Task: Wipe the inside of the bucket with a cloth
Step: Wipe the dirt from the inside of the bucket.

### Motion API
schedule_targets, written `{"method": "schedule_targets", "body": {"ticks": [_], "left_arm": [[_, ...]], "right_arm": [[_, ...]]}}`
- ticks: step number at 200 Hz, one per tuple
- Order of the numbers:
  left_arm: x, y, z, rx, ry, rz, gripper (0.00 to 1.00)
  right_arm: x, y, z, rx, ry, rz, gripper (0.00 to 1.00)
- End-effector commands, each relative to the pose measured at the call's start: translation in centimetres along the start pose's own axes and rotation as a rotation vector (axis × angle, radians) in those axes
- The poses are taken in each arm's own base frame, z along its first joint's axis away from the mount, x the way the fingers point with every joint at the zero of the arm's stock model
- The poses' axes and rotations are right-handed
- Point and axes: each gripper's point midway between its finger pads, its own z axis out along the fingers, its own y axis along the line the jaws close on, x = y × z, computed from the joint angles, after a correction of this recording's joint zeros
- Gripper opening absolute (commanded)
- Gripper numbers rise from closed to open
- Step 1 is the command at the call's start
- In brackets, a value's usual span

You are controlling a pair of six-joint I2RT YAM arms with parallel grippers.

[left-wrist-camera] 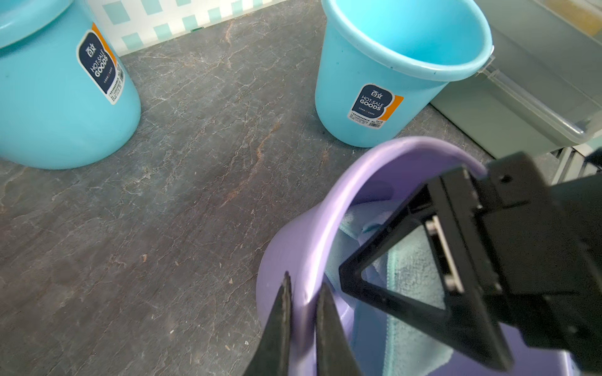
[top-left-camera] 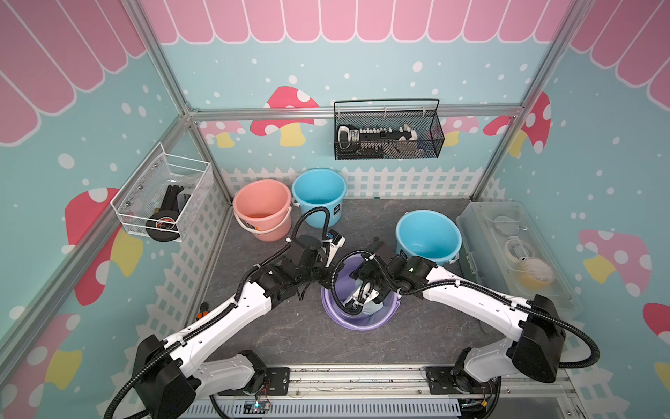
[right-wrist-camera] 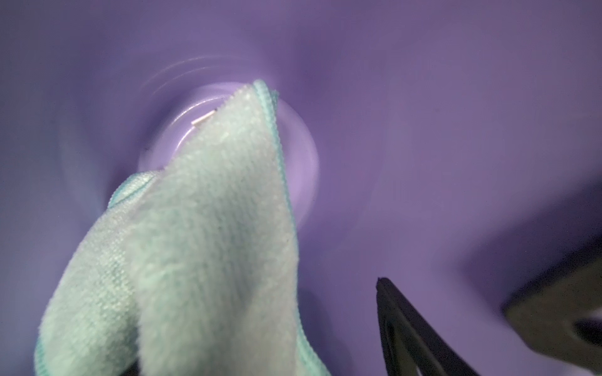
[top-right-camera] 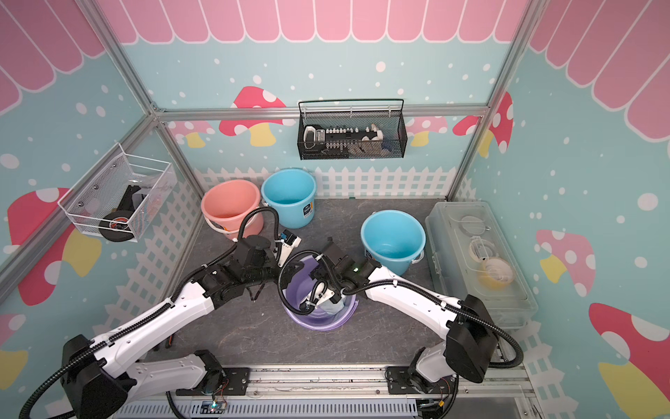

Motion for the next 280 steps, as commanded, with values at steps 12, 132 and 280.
{"method": "schedule_targets", "body": {"ticks": [12,132,280], "left_arm": [[-0.7,0.1,-0.7,-0.021,0.001,0.069,0.00],[-0.5,-0.2,-0.5,-0.002,0.008,0.067,0.00],[-0.5,-0.6,-0.8,0.015,-0.009,0.052,0.00]], "right_arm": [[-0.8,0.7,-2.3,-0.046,0.006,-0.067,0.83],[-1.8,7.7,-3.7,-0.464,0.071,-0.077,0.93],[-1.7,5.8,6.5,-0.245,0.077,-0.136,0.89]]}}
